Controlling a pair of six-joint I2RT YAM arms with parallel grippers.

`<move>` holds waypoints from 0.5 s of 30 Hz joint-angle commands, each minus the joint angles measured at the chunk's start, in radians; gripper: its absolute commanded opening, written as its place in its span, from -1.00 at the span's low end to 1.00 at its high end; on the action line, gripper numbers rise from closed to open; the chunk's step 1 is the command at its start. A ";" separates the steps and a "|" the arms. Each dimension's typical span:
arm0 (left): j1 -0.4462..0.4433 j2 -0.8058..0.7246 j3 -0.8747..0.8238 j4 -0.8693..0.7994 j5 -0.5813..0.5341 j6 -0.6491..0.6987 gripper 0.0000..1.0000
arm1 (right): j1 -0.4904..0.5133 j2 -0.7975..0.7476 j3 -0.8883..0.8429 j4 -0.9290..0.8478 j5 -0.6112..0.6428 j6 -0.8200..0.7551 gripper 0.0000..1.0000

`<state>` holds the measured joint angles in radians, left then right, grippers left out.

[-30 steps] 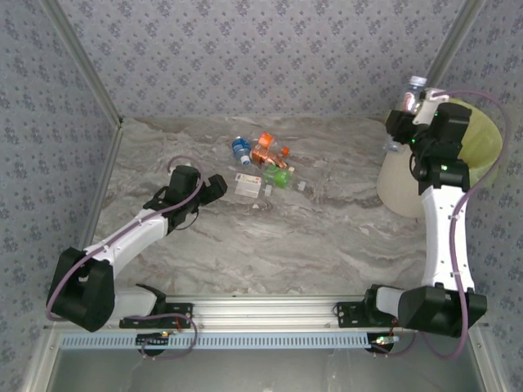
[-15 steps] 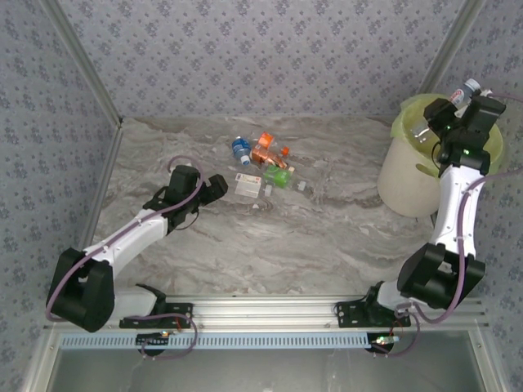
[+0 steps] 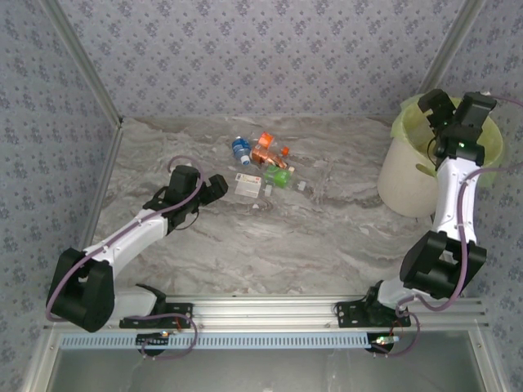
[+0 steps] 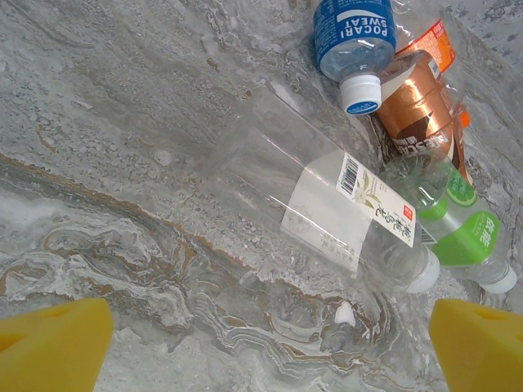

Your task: Put the plastic bottles in the bin

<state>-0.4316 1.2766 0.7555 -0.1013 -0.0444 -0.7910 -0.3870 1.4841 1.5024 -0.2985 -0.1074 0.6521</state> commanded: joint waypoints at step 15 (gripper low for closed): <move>0.021 0.098 0.171 -0.087 0.019 0.121 0.99 | 0.202 -0.258 -0.116 -0.088 0.285 -0.237 1.00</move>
<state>-0.4255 1.3373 0.8551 -0.1501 -0.0406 -0.7403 -0.2352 1.2800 1.4227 -0.3843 0.1066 0.5095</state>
